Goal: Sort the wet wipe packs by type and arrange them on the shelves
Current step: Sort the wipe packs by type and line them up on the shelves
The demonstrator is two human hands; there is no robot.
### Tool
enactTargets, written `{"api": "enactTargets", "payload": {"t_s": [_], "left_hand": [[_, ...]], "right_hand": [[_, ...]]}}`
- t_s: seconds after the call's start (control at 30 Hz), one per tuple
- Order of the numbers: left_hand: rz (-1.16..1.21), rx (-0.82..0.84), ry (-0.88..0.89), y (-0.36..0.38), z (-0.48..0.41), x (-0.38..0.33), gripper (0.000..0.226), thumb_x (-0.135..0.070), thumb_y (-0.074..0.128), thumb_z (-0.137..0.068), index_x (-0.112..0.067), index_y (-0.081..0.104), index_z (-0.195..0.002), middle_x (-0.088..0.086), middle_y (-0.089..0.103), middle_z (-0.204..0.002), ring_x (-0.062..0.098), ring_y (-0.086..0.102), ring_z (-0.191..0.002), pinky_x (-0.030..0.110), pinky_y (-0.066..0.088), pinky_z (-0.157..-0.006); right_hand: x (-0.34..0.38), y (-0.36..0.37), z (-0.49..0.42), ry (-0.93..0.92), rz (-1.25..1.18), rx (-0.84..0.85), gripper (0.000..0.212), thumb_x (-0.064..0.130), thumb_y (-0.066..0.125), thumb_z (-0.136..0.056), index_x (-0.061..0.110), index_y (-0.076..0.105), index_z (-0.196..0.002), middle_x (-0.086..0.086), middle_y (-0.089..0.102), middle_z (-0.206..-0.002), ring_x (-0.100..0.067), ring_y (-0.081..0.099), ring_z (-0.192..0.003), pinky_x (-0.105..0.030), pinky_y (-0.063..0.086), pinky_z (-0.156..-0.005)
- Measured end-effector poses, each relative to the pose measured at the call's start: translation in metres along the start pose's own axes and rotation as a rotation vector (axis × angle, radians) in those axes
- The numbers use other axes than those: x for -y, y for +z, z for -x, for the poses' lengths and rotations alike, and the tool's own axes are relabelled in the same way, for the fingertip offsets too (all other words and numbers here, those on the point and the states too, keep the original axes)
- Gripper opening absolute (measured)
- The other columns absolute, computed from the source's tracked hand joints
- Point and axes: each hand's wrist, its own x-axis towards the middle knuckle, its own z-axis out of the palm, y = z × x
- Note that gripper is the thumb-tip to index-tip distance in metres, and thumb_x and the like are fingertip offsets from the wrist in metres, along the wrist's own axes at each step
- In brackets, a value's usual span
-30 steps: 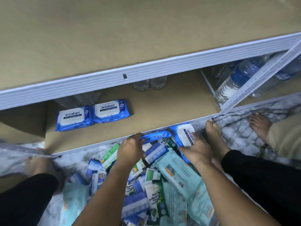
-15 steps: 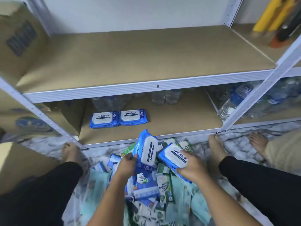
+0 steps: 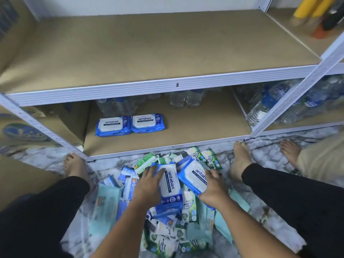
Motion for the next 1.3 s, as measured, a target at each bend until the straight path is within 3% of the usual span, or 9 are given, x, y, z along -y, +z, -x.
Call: {"api": "enactTargets", "payload": {"t_s": [0.1, 0.23, 0.37, 0.47, 0.67, 0.73, 0.9, 1.07, 1.3], "left_hand": [[-0.178, 0.216, 0.134, -0.006, -0.011, -0.004, 0.104, -0.015, 0.070, -0.081, -0.042, 0.006, -0.158, -0.004, -0.002, -0.167, 0.026, 0.002, -0.155, 0.045, 0.047, -0.107], [-0.483, 0.125, 0.239, 0.000, -0.019, -0.006, 0.121, -0.028, 0.078, -0.080, -0.045, -0.018, -0.152, 0.011, 0.006, -0.160, 0.034, 0.018, -0.145, 0.046, 0.045, -0.104], [-0.579, 0.107, 0.306, -0.003, -0.030, -0.007, 0.122, -0.027, 0.083, -0.077, -0.045, -0.009, -0.155, 0.015, 0.014, -0.154, 0.033, 0.029, -0.134, 0.044, 0.046, -0.100], [-0.581, 0.087, 0.334, -0.001, -0.034, -0.008, 0.119, -0.025, 0.083, -0.077, -0.044, -0.004, -0.156, 0.014, 0.018, -0.151, 0.033, 0.030, -0.133, 0.045, 0.041, -0.105], [-0.542, 0.066, 0.359, 0.001, -0.037, -0.006, 0.103, -0.041, 0.071, -0.078, -0.026, 0.008, -0.158, 0.002, -0.010, -0.166, 0.030, -0.007, -0.154, 0.048, 0.005, -0.125], [-0.500, 0.078, 0.354, 0.001, -0.036, -0.004, 0.102, -0.042, 0.067, -0.077, -0.020, 0.009, -0.158, 0.002, -0.001, -0.168, 0.024, -0.008, -0.155, 0.047, -0.001, -0.126], [-0.269, -0.013, 0.298, -0.002, -0.022, 0.005, 0.099, -0.066, 0.067, -0.070, -0.026, 0.028, -0.151, -0.002, 0.033, -0.155, 0.022, 0.026, -0.147, 0.044, 0.011, -0.125], [-0.153, -0.119, 0.236, -0.008, -0.001, 0.014, 0.101, -0.073, 0.067, -0.062, -0.030, 0.037, -0.149, -0.002, 0.042, -0.147, 0.024, 0.036, -0.137, 0.040, 0.021, -0.121], [0.031, -0.301, 0.095, -0.012, 0.020, 0.044, 0.103, -0.072, 0.068, -0.045, -0.024, 0.057, -0.136, 0.000, 0.056, -0.131, 0.026, 0.051, -0.121, 0.041, 0.039, -0.109]], "right_hand": [[-0.007, 0.006, -0.003, 0.017, -0.109, 0.037, 0.112, 0.056, 0.082, -0.062, 0.033, 0.019, -0.151, 0.001, 0.018, -0.147, -0.026, 0.027, -0.138, -0.044, 0.034, -0.113], [-0.009, 0.014, -0.006, 0.056, -0.159, 0.005, 0.121, 0.073, 0.078, -0.060, 0.033, 0.014, -0.155, 0.001, 0.014, -0.152, -0.027, 0.020, -0.145, -0.049, 0.026, -0.117], [-0.005, 0.019, -0.010, 0.089, -0.137, -0.028, 0.121, 0.071, 0.078, -0.061, 0.026, 0.017, -0.155, 0.004, 0.019, -0.147, -0.024, 0.027, -0.141, -0.046, 0.032, -0.114], [-0.007, 0.017, -0.015, 0.087, -0.130, -0.019, 0.113, 0.071, 0.078, -0.058, 0.028, 0.028, -0.150, 0.005, 0.027, -0.141, -0.022, 0.037, -0.134, -0.045, 0.038, -0.109], [-0.006, 0.014, -0.017, 0.097, -0.139, -0.032, 0.108, 0.068, 0.079, -0.051, 0.032, 0.035, -0.143, 0.006, 0.039, -0.139, -0.022, 0.043, -0.130, -0.046, 0.042, -0.105], [-0.004, 0.014, -0.017, 0.126, -0.190, -0.043, 0.104, 0.068, 0.080, -0.046, 0.032, 0.043, -0.137, 0.006, 0.045, -0.136, -0.022, 0.047, -0.127, -0.045, 0.044, -0.102], [-0.002, 0.007, -0.012, 0.146, -0.247, -0.073, 0.097, 0.065, 0.082, -0.044, 0.031, 0.052, -0.130, 0.008, 0.052, -0.129, -0.020, 0.052, -0.120, -0.043, 0.047, -0.098], [0.005, -0.006, 0.001, 0.083, -0.178, -0.118, 0.090, 0.062, 0.083, -0.045, 0.029, 0.052, -0.123, 0.006, 0.053, -0.122, -0.022, 0.052, -0.114, -0.040, 0.046, -0.094], [0.031, -0.010, -0.004, -0.032, -0.111, -0.183, 0.107, 0.064, 0.073, -0.035, 0.029, 0.051, -0.134, 0.006, 0.050, -0.128, -0.025, 0.049, -0.118, -0.044, 0.042, -0.102]]}}
